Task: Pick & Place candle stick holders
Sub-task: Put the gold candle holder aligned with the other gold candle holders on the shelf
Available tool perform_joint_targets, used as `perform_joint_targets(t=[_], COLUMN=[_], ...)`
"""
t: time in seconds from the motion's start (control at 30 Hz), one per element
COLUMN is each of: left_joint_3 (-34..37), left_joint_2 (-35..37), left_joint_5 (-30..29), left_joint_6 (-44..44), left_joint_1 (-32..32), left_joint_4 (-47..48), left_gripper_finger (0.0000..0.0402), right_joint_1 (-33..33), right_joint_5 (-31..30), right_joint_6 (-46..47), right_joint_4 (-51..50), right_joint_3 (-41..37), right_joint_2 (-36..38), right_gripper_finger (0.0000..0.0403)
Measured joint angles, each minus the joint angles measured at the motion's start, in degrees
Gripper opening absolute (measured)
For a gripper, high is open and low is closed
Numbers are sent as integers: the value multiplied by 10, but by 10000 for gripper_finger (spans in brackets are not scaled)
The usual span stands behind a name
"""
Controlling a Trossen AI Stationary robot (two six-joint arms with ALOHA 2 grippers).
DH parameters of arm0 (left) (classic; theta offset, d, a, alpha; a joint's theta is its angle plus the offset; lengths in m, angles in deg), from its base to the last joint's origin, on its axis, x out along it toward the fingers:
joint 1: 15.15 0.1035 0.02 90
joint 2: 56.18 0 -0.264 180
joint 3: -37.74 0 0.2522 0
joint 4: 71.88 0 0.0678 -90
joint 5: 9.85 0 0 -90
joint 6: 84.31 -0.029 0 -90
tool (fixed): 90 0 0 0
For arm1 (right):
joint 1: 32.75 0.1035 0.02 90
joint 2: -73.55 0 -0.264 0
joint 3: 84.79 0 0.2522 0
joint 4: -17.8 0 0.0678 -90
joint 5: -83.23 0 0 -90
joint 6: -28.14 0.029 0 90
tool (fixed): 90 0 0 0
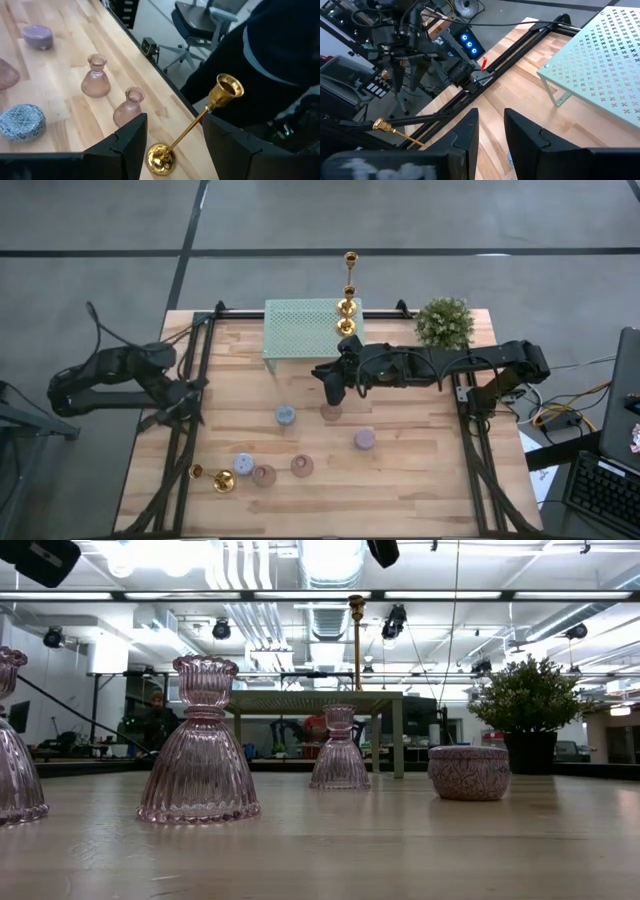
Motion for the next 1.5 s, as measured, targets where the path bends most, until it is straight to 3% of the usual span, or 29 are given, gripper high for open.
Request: perform_joint_targets(t=[0.23, 0.6, 0.73, 0.97, 1.2, 1.5], left_joint_3=[11, 23, 43, 72, 98, 97], left_joint_2=[-55, -135, -138, -137, -138, -147], left_joint_5=[-3, -107, -161, -189, -202, -240], left_joint_6=[-10, -9, 39, 136, 225, 261], left_joint_1=[-46, -213, -287, -373, -422, -457], left_joint_4=[-53, -77, -91, -153, -224, -302], left_gripper_finger=[195, 195, 195, 195, 195, 195], right_joint_1=[0, 0, 2, 4, 4, 14], right_joint_5=[0, 0, 0, 2, 1, 1], right_joint_6=[-5, -18, -20, -22, -22, -21], right_joint_4=[0, -1, -1, -1, -1, -1], right_joint_3=[0, 0, 0, 0, 0, 0], right_joint_2=[0, 0, 1, 1, 1, 1], right_gripper_finger=[87, 76, 72, 82, 89, 72])
